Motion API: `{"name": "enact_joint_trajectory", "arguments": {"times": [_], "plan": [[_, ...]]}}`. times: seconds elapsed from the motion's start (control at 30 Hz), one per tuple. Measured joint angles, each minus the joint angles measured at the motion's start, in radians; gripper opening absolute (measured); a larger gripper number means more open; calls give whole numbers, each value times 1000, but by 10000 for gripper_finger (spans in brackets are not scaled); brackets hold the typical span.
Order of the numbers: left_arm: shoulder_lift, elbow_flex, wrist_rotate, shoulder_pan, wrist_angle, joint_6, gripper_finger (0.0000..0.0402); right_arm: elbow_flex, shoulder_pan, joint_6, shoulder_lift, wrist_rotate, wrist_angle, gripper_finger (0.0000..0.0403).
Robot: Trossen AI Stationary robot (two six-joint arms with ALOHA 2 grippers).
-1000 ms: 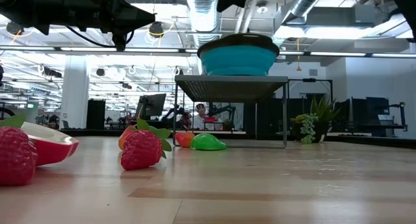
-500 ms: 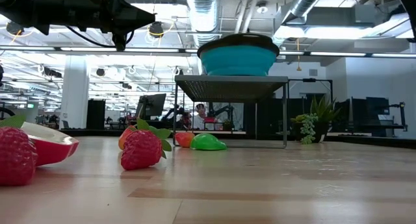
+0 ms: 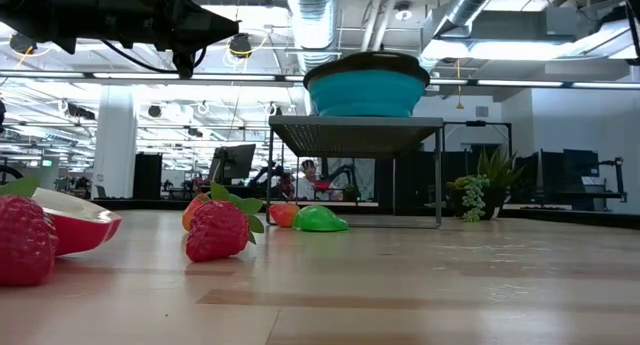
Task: Pick & Place Fruit
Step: Put the sliced pear into the strainer bowl
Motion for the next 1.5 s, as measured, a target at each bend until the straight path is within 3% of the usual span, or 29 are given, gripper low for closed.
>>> {"name": "enact_joint_trajectory", "arguments": {"times": [0.27,0.5,0.63,0.93,1.13,1.3,1.5], "plan": [[0,0,3,0,0,0,2,-130,17,24,-3,-9,96,1],[0,0,2,0,-1,0,2,-206,11,-87,-94,-12,84,1],[0,0,0,0,-1,0,2,-365,1,-133,-227,-11,133,1],[0,0,0,0,0,-3,2,-912,-12,-99,-656,-12,436,0],[0,0,0,0,3,-142,2,-1164,-12,-36,-893,-12,580,1],[0,0,0,0,4,-161,2,-1308,-7,64,-1017,-11,639,0],[0,0,0,0,4,-161,2,-1435,27,177,-1071,21,646,0]]}}
